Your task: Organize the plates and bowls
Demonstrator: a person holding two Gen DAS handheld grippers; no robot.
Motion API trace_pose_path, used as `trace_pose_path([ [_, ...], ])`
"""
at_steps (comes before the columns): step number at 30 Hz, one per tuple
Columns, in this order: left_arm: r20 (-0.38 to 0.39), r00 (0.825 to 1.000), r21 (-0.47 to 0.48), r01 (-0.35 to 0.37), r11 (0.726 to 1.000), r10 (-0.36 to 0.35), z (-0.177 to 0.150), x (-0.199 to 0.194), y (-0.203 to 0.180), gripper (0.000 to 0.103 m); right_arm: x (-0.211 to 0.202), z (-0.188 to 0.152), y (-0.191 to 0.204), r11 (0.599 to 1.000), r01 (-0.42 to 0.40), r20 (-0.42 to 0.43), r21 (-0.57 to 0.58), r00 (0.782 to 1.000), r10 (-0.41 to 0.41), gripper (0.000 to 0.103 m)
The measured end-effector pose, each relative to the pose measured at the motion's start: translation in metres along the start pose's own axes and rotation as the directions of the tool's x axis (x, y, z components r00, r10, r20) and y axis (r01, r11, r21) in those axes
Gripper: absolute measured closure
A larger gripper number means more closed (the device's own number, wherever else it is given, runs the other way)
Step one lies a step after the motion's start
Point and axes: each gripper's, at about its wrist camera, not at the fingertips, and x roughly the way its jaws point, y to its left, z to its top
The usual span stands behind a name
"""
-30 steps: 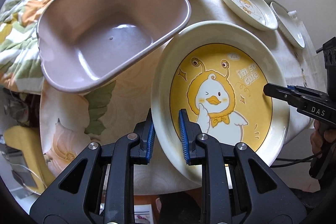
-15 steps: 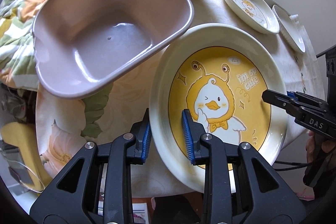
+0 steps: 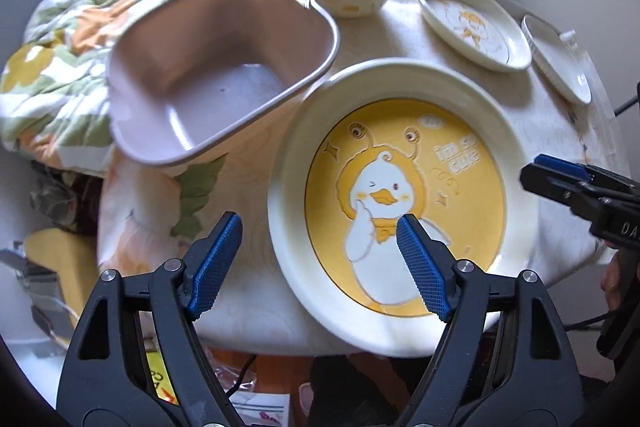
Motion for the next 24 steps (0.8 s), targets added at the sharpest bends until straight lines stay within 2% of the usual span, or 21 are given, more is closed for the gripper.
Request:
trace_pose_path([
  [3,0.042,0.999,-0.012,-0.011,1.000,0.011,0.001,-0.024,-0.015,0.025,-0.030,-0.001,-0.014,1.000,-0.003,0.038,-0.007,0.999,0.003,0.051],
  [7,0.137,0.991,0.006,-0.006,1.000,0.005,0.012,-0.061,-0.056,0.025,-0.082,-0.002,-0.039,1.000,0.008,0.119,-0.014,0.993,-0.006,0.051],
  [8,0.164,0.986,0.014,0.004,1.000,-0.006,0.019,-0.070,-0.070,0.023,-0.094,-0.002,-0.047,1.000,0.014,0.139,-0.016,0.990,-0.012,0.051],
  [10,0.208,0.978,0.029,0.023,0.999,-0.028,0.032,-0.082,-0.092,0.011,-0.116,-0.001,-0.061,1.000,0.027,0.175,-0.013,0.984,-0.024,0.049],
  [11,0.234,0.971,0.039,0.032,0.999,-0.040,0.040,-0.087,-0.105,0.004,-0.126,0.000,-0.069,1.000,0.026,0.188,-0.012,0.982,-0.023,0.047],
  [12,0.256,0.965,0.049,0.042,0.998,-0.053,0.049,-0.090,-0.115,0.002,-0.134,0.001,-0.076,1.000,0.024,0.195,-0.015,0.981,-0.020,0.034],
  [13,0.275,0.959,0.066,0.058,0.996,-0.074,0.058,-0.092,-0.130,0.002,-0.142,0.002,-0.083,0.999,0.026,0.203,-0.019,0.979,-0.022,0.015],
  [15,0.274,0.955,0.099,0.089,0.991,-0.113,0.075,-0.090,-0.155,0.002,-0.153,0.003,-0.094,0.999,0.035,0.218,-0.027,0.976,-0.028,0.003],
  [17,0.253,0.955,0.141,0.124,0.982,-0.157,0.098,-0.082,-0.183,0.002,-0.164,0.004,-0.106,0.998,0.060,0.259,-0.027,0.965,-0.050,0.002],
  [19,0.214,0.956,0.176,0.166,0.970,-0.202,0.115,-0.074,-0.206,0.002,-0.176,0.005,-0.121,0.993,0.114,0.318,-0.009,0.942,-0.105,0.002],
  [21,0.179,0.953,0.222,0.205,0.953,-0.246,0.132,-0.066,-0.228,0.002,-0.183,0.006,-0.135,0.990,0.138,0.330,0.031,0.934,-0.140,0.002],
  [22,0.169,0.949,0.251,0.222,0.942,-0.268,0.140,-0.062,-0.240,0.002,-0.186,0.007,-0.142,0.990,0.132,0.324,0.051,0.935,-0.142,0.002],
  [24,0.142,0.945,0.306,0.243,0.921,-0.296,0.157,-0.052,-0.259,0.002,-0.186,0.011,-0.156,0.988,0.109,0.273,0.111,0.953,-0.136,0.002],
])
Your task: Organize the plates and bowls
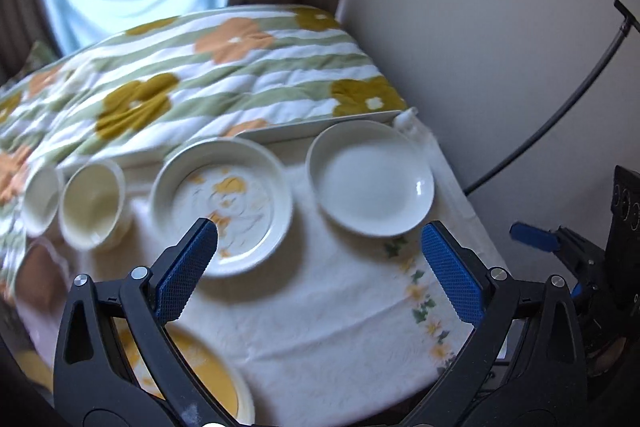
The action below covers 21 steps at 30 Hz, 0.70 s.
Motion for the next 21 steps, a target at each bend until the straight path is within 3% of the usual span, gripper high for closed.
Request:
trace_pose_path([
  [3,-0.050,0.999,0.071,0.023,0.997,-0.020,0.024,0.031,-0.010,0.002,0.003,0.003,-0.017,0.994,-0.006,0.007,0.108,1.000,0.005,0.002],
  [7,-0.142,0.985,0.091,0.109,0.990,-0.095,0.046,0.075,-0.008,0.002,0.013,0.007,-0.036,0.973,0.014,0.008,0.229,1.000,-0.016,0.002],
  [13,-0.255,0.957,0.133,0.178,0.975,-0.140,0.063,0.138,0.008,0.007,0.052,0.009,-0.066,0.897,-0.001,-0.022,0.441,1.000,0.012,0.002],
  [17,-0.338,0.929,0.164,0.217,0.962,-0.152,0.067,0.181,0.014,0.027,0.076,0.008,-0.078,0.853,0.051,-0.040,0.519,0.999,-0.035,0.006],
  [19,-0.381,0.908,0.162,0.252,0.954,-0.175,0.065,0.199,0.016,0.036,0.087,0.008,-0.082,0.830,0.085,-0.052,0.551,0.996,-0.067,0.021],
  [21,-0.408,0.896,0.177,0.265,0.948,-0.175,0.063,0.212,0.016,0.052,0.096,0.007,-0.085,0.812,0.116,-0.073,0.572,0.993,-0.091,0.033],
])
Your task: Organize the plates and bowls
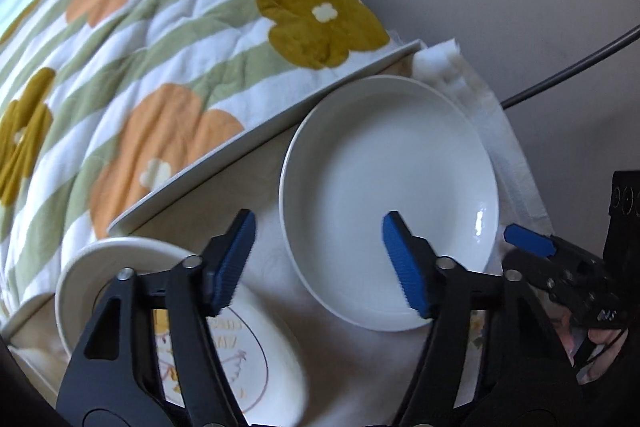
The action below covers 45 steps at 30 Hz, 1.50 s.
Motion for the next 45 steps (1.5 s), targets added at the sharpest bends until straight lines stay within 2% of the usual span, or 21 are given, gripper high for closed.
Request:
trace_pose_path([
  [1,-0.010,1.000,0.015,-0.002,1.000,0.002,0.001,0.004,0.000,0.056,0.005,0.001,-0.001,1.000,0.018,-0.002,0.012,1.000,-0.018,0.038],
  [5,-0.018,1.000,0.047,0.014,0.999,-0.013,0.010,0.011,0.001,0.061,0.014,0.003,-0.005,0.997,0.057,0.011,0.054,0.998,-0.058,0.047],
  [12,-0.033,0.999,0.078,0.008,0.997,-0.006,0.018,0.019,0.005,0.077,0.020,0.012,-0.009,0.991,0.086,0.042,0.098,0.995,-0.090,0.068],
  [14,-0.034,0.999,0.085,0.001,0.996,0.002,0.018,0.021,0.007,0.081,0.023,0.013,-0.010,0.990,0.087,0.044,0.112,0.995,-0.093,0.071],
  [16,-0.034,0.999,0.085,-0.008,0.996,0.011,0.017,0.023,0.009,0.085,0.026,0.011,-0.009,0.989,0.091,0.043,0.118,0.994,-0.097,0.081],
  [18,-0.035,0.999,0.072,-0.004,0.997,0.006,0.017,0.026,0.012,0.088,0.028,0.010,-0.010,0.986,0.104,0.047,0.126,0.993,-0.111,0.085],
  [27,-0.009,0.999,0.057,-0.033,0.998,0.033,0.014,0.020,0.007,0.088,0.024,0.011,-0.012,0.990,0.085,0.063,0.114,0.994,-0.093,0.087],
  [35,0.075,0.995,0.028,-0.073,0.997,0.071,0.001,-0.022,-0.009,0.088,0.000,0.014,-0.001,0.998,0.064,0.097,0.023,0.993,-0.066,0.087],
  [41,0.176,0.977,-0.048,-0.115,0.992,0.122,-0.024,-0.078,-0.025,0.088,-0.036,0.018,0.021,0.994,0.020,0.123,-0.111,0.992,-0.007,0.087],
  [45,0.246,0.952,-0.139,-0.154,0.978,0.184,-0.059,-0.122,-0.036,0.088,-0.066,0.016,0.044,0.972,-0.025,0.111,-0.232,0.993,0.052,0.087],
])
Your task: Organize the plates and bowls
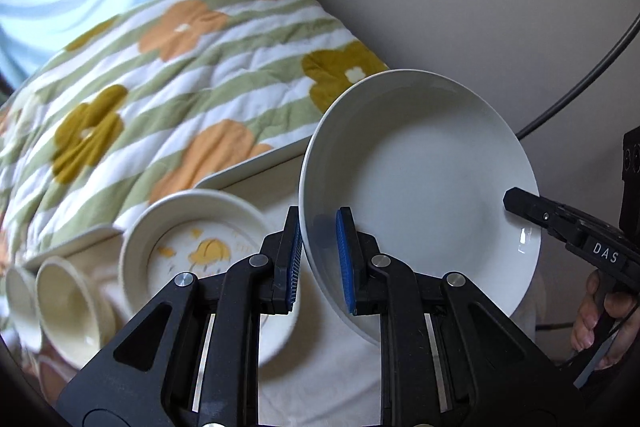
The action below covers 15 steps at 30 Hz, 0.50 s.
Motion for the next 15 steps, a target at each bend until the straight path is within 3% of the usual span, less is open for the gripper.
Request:
trace_pose_path([
  [8,0.085,0.985,-0.201,-0.128,0.971,0.148,-0.077,-0.083,0.014,0.088,-0.030,-0.015,0.054,0.965,-0.156,-0.077,-0.213,0.987,0.142,0.087],
  [15,0.055,0.961,-0.366,-0.233,0.901,0.271,-0.169,-0.126,0.037,0.088,-0.013,-0.066,0.097,0.900,-0.296,-0.232,-0.321,0.945,0.228,0.087],
])
